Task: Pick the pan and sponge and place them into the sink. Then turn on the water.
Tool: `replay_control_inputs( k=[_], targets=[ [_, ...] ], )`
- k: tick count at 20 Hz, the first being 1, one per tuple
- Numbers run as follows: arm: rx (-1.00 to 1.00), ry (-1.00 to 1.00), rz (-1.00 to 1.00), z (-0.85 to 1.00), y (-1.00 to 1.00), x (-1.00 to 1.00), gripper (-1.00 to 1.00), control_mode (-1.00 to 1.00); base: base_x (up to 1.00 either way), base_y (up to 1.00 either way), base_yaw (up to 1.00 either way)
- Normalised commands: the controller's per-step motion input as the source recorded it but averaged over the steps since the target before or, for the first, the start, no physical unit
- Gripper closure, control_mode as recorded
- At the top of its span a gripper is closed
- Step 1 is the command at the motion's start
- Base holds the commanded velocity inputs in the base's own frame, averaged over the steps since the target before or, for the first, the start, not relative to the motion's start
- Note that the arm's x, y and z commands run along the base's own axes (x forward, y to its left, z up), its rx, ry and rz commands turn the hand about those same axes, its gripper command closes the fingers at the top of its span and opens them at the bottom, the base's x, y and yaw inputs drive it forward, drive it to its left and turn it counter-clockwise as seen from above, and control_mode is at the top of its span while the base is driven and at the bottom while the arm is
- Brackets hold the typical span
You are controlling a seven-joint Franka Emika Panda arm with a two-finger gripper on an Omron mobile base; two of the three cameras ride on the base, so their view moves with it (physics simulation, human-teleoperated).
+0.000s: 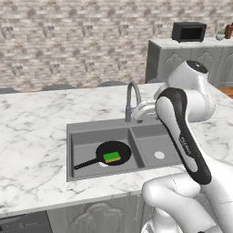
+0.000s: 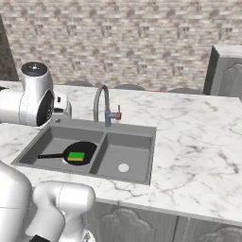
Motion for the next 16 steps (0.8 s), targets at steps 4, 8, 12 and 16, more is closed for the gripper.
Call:
replay_control_inputs(
  k=[4, 8, 12, 16],
  targets=[
    [0.46, 0.19, -0.44, 0.42, -1.0, -0.45, -1.0, -1.0, 0.0, 0.0, 0.0],
    [0.49, 0.14, -0.39, 0.23, -0.97, -0.14, -1.0, -1.0, 0.0, 0.0, 0.0],
    [0.54, 0.18, -0.42, 0.0, -0.71, 0.0, -1.0, -1.0, 0.0, 0.0, 0.0],
    [0.56, 0.24, -0.4, 0.0, -0.43, 0.03, -1.0, -1.0, 0.0, 0.0, 0.0]
  ],
)
